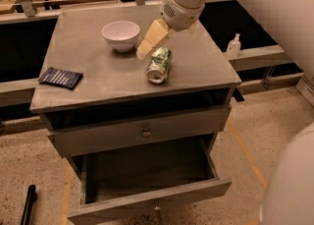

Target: Move green can near rxbar blueberry

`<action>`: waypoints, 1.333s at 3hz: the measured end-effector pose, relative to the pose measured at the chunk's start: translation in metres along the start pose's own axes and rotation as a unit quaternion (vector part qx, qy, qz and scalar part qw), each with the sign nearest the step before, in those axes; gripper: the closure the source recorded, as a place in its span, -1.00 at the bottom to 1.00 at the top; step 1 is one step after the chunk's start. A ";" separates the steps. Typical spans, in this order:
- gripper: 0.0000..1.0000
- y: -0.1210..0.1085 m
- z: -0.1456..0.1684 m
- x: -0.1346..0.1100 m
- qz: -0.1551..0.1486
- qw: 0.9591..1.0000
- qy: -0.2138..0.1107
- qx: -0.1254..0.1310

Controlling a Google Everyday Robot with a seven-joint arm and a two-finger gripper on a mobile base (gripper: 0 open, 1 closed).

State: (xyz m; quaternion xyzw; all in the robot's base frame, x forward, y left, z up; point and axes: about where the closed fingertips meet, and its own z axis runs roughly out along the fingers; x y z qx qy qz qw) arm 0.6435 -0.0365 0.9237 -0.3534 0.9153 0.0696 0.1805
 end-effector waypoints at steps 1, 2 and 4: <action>-1.00 0.000 0.027 -0.013 0.061 0.998 0.021 0.024; -1.00 -0.009 0.053 -0.005 0.137 0.986 0.065 0.065; -0.67 -0.015 0.084 0.008 0.232 0.962 0.106 0.096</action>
Offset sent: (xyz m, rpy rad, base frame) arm 0.0279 0.0029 -0.0751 -0.1742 0.1640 -0.5939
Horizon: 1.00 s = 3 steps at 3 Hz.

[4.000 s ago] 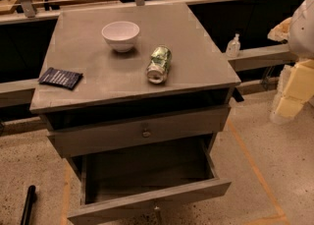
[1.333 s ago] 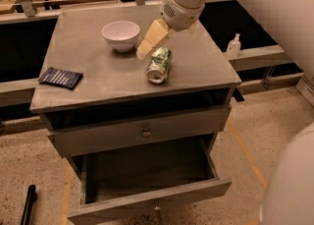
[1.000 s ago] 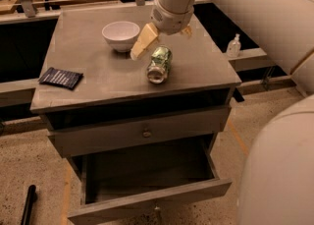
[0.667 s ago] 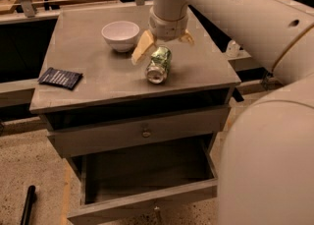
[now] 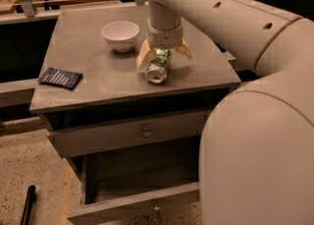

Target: Move green can near rxbar blueberry

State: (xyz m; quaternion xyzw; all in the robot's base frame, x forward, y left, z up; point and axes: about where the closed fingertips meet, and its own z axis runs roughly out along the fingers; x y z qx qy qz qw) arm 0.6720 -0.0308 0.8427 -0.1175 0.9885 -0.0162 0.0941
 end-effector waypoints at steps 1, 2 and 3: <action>-0.22 0.014 -0.002 -0.007 -0.022 1.000 -0.004 -0.014; 0.26 0.046 -0.018 -0.018 -0.087 0.996 -0.006 -0.023; 0.71 0.095 -0.037 -0.030 -0.173 0.984 -0.003 -0.034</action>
Offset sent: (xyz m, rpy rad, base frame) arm -0.0010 0.0930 0.0441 -0.0073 0.0131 0.3650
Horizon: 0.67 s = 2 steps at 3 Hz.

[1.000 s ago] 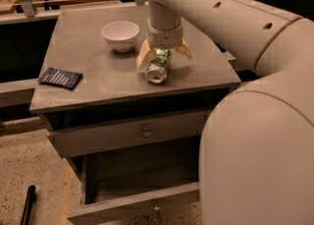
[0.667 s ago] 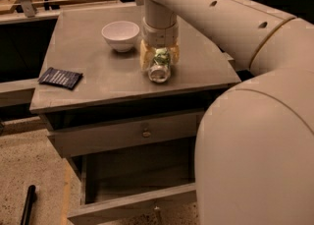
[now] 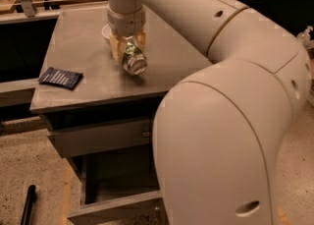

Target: Move green can near rxbar blueberry

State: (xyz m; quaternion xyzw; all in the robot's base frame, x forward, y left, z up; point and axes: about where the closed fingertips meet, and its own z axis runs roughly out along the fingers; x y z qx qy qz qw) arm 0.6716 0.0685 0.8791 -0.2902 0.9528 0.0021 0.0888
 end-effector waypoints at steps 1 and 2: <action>1.00 0.047 -0.021 -0.032 -0.083 0.996 -0.006 0.004; 1.00 0.099 -0.040 -0.065 -0.175 0.984 -0.039 0.004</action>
Offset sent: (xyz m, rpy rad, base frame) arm -0.0307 0.1559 0.0702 -0.0547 -0.0745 0.4872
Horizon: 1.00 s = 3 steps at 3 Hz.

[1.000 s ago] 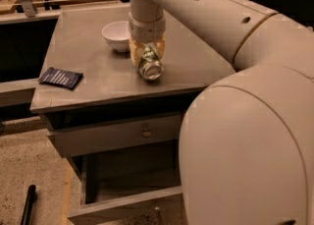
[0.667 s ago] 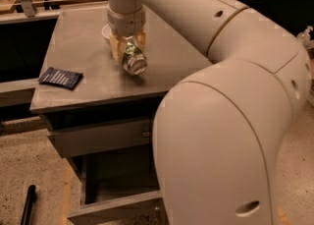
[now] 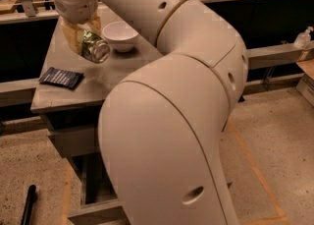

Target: Move green can near rxbar blueberry

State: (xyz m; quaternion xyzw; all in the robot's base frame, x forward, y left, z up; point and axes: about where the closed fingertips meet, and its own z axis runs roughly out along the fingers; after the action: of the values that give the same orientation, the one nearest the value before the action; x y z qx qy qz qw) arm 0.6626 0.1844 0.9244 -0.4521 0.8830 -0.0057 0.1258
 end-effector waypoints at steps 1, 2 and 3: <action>1.00 0.007 0.006 -0.022 -0.071 0.997 -0.028 0.013; 1.00 0.000 0.026 -0.031 -0.139 0.989 -0.053 0.003; 0.65 0.005 0.051 -0.038 -0.179 0.982 -0.057 -0.021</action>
Offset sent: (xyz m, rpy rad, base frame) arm 0.0403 0.0220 -0.0355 0.0345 -0.1243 0.4755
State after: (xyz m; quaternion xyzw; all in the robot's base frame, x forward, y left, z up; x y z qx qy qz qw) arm 0.6912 0.2230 0.8824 -0.6050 0.7791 0.0158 0.1633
